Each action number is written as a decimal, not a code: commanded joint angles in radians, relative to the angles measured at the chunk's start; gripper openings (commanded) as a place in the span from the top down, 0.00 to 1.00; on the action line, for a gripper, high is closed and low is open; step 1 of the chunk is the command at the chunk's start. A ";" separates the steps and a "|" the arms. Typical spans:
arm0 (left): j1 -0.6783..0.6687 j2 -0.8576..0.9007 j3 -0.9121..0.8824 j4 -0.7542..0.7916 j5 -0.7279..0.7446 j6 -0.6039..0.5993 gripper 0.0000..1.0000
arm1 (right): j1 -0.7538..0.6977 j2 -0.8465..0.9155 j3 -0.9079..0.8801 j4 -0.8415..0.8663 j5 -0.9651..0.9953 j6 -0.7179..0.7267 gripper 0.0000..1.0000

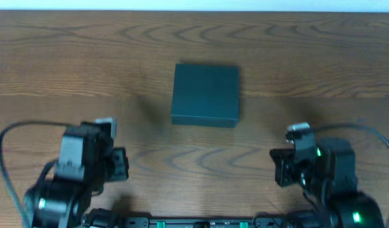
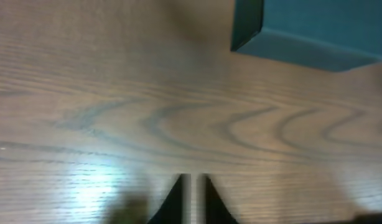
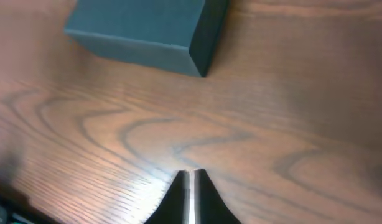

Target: Pack container

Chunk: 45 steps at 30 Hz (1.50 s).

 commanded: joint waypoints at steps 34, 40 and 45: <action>0.138 -0.436 -0.191 0.227 -0.173 0.083 0.05 | 0.008 -0.098 -0.008 -0.002 0.002 0.157 0.01; 0.224 -0.553 -0.380 0.314 -0.148 0.275 0.05 | 0.008 -0.098 -0.008 -0.002 0.002 0.157 0.01; 0.244 -0.634 -0.524 0.384 -0.139 0.375 0.05 | 0.008 -0.098 -0.008 -0.002 0.002 0.157 0.01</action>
